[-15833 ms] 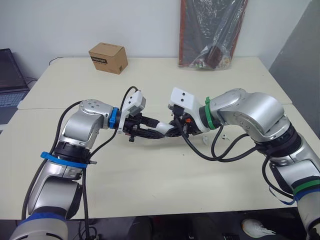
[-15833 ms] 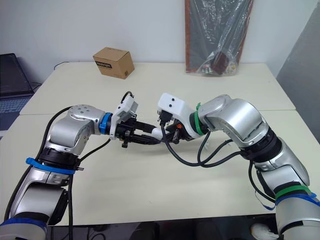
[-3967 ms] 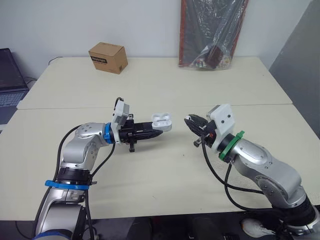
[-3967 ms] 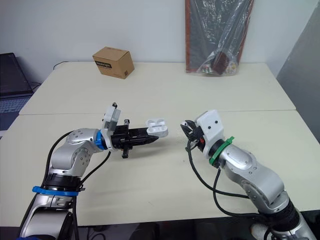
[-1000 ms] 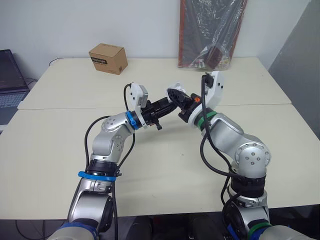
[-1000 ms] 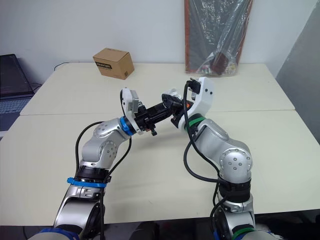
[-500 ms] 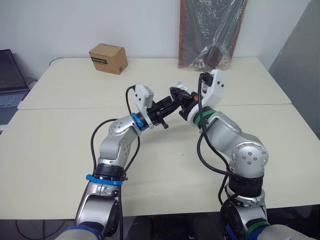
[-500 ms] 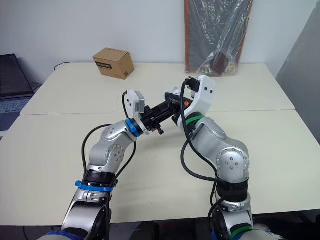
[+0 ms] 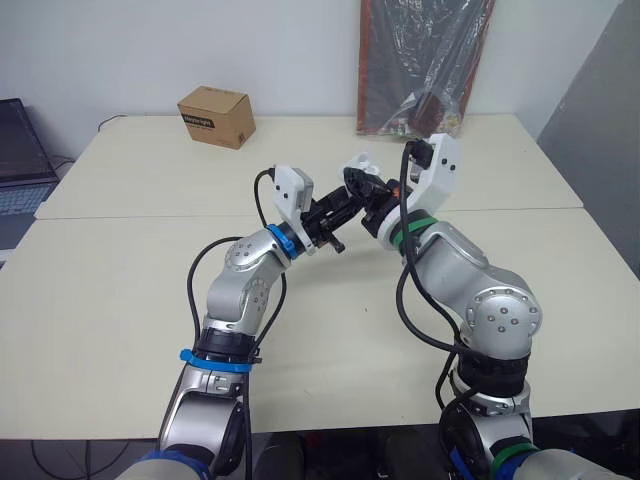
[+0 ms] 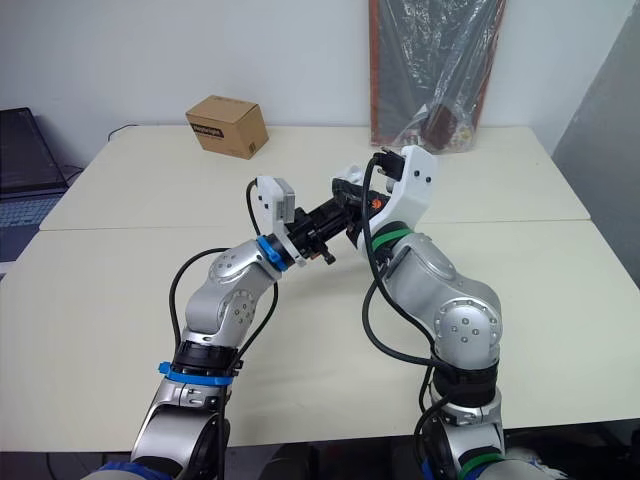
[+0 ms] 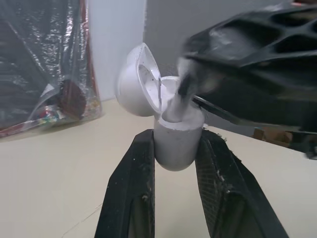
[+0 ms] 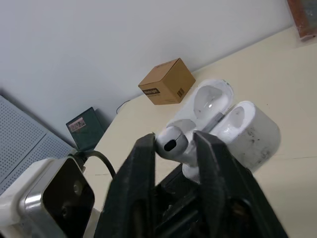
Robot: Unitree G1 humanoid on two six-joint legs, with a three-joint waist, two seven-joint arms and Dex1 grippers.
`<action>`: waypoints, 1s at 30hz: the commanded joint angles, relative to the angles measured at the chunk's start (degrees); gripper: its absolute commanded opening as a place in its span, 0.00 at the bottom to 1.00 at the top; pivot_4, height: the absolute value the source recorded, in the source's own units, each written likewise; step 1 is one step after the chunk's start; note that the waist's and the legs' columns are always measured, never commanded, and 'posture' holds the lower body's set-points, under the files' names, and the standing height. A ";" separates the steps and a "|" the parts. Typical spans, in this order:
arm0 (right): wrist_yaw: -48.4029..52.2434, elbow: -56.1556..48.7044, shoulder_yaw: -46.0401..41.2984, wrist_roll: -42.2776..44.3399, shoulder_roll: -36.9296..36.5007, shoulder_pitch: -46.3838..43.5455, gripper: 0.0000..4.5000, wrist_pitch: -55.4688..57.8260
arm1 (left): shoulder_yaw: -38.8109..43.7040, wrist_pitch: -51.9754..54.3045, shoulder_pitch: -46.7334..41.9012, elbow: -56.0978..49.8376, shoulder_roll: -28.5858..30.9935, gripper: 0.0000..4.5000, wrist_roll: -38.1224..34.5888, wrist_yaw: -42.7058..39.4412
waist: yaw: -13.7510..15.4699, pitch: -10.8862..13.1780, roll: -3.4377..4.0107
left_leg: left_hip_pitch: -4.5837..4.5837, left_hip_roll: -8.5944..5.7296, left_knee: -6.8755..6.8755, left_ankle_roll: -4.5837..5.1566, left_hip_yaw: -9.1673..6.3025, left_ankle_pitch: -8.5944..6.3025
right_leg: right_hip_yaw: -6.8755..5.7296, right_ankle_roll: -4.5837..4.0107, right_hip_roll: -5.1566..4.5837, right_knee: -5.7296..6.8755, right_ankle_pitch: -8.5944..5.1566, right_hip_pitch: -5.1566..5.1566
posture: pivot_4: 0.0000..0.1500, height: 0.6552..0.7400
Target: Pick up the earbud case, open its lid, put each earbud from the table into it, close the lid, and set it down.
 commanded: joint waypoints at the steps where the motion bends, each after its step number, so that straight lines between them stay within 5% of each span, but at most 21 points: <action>1: -1.16 1.56 -0.70 -4.35 -2.03 1.41 0.58 0.65 | 1.80 -3.19 -1.84 -8.14 0.15 0.18 -2.65 -0.88 | -0.01 0.00 0.00 | 0.00 0.00 0.00 0.00 -0.01 0.00 | -0.01 0.01 0.00 -0.01 0.00 0.00 | 1.00 1.00; 7: 0.34 -0.06 -0.68 -6.54 -3.19 2.01 0.99 0.27 | 1.91 -2.07 -1.17 -9.00 0.69 0.18 -3.57 -1.14 | 0.04 0.03 0.09 | -0.04 -0.03 -0.01 0.00 0.02 0.00 | 0.03 0.01 -0.02 -0.07 0.00 -0.02 | 1.00 1.00; 20: 4.20 -2.51 -3.07 -2.43 -2.44 3.84 0.99 -0.01 | 1.71 2.66 -0.03 -9.46 3.59 0.18 -4.56 -2.16 | -0.01 0.03 0.09 | -0.05 -0.02 -0.02 0.00 -0.01 0.00 | 0.00 0.02 -0.01 -0.09 -0.01 -0.02 | 1.00 1.00; 23: 5.19 -3.13 -3.57 -1.15 -2.97 4.41 0.86 0.12 | 2.03 3.75 0.15 -8.96 4.83 0.18 -4.80 -2.44 | -0.02 0.03 0.09 | -0.05 -0.02 -0.01 0.00 -0.01 0.00 | 0.01 0.02 -0.01 -0.08 -0.01 -0.02 | 1.00 1.00; 28: 6.48 -3.64 -3.33 0.04 -3.59 4.65 0.46 0.15 | 2.26 4.62 0.61 -8.70 6.01 0.18 -4.95 -2.51 | -0.01 0.03 0.09 | -0.05 -0.02 -0.02 0.00 -0.01 0.00 | 0.00 0.02 -0.01 -0.08 -0.01 -0.02 | 1.00 1.00; 30: 6.97 -3.86 -3.42 0.56 -4.21 4.98 0.46 0.20 | 2.21 5.22 1.20 -8.92 6.75 0.18 -5.13 -3.03 | -0.02 0.03 0.09 | -0.06 -0.02 -0.02 0.00 -0.01 0.00 | 0.01 0.02 -0.01 -0.09 -0.01 -0.02 | 1.00 1.00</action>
